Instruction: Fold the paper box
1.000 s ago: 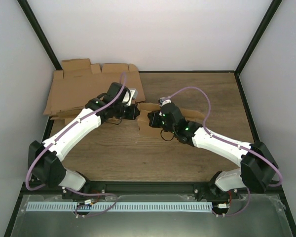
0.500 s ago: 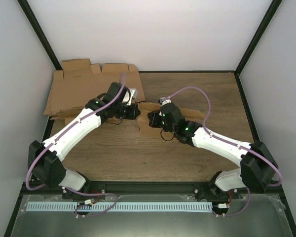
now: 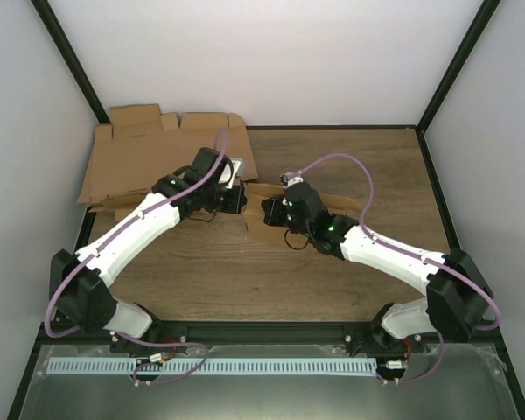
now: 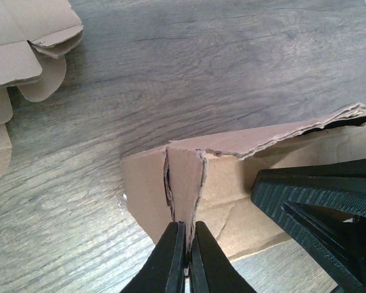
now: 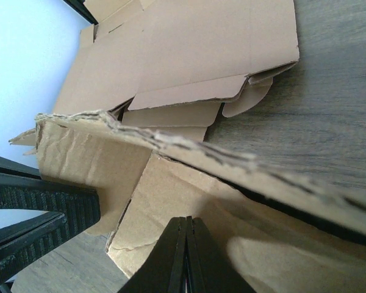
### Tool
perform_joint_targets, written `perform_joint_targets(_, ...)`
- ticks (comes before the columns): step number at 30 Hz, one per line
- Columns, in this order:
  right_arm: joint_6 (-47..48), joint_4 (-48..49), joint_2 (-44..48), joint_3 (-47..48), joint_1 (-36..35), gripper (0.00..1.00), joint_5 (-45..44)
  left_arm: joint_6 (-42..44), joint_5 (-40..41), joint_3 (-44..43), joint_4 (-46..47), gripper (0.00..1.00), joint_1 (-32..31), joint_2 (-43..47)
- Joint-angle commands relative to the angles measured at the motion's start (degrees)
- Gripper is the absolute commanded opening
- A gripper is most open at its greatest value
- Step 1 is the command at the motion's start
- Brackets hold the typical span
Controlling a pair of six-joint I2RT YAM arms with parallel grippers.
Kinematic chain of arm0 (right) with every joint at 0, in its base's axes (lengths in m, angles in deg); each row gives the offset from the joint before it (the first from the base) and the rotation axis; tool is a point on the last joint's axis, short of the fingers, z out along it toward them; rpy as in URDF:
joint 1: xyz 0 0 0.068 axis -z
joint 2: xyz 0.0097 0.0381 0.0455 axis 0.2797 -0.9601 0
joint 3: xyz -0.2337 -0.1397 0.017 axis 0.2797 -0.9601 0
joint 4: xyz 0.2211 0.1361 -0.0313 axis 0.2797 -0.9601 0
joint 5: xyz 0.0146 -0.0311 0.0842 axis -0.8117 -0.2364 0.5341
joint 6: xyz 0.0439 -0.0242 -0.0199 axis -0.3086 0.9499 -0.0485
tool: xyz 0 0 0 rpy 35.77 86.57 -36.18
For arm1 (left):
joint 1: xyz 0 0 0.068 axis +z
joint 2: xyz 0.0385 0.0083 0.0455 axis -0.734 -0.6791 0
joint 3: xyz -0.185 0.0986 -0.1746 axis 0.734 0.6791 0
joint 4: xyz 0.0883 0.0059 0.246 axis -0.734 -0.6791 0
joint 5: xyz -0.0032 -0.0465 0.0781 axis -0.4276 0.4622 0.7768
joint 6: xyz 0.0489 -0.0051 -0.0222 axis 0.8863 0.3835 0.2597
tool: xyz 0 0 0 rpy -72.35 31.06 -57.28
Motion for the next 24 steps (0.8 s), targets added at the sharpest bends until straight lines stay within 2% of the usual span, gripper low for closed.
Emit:
perform_joint_targets(1, 0.22, -4.56, -1.15, 1.19, -0.24, 0.01, -2.45, 0.36, 0.42, 1.01, -4.71, 0.04, 0.16, 0.43)
perform_joint_targets(5, 0.05, -4.56, -1.15, 1.34, -0.22, 0.01, -2.52, -1.6, -4.16, 3.96, -1.15, 0.04, 0.12, 1.56)
perform_joint_targets(14, 0.66, -4.57, -0.45, 1.65, -0.24, 0.01, -1.47, -3.94, -3.25, 11.03, 4.39, 0.04, -0.97, 3.74)
perform_joint_targets(21, 6.5, -6.11, 3.61, 3.49, -0.24, 0.01, 2.58, -4.22, -1.21, 11.35, 6.08, 0.04, -1.77, 3.2)
perform_joint_targets(24, 11.72, -7.32, 7.64, 3.84, -0.25, 0.12, 6.48, -3.8, -0.23, 10.6, 5.63, 0.04, -1.77, 2.92)
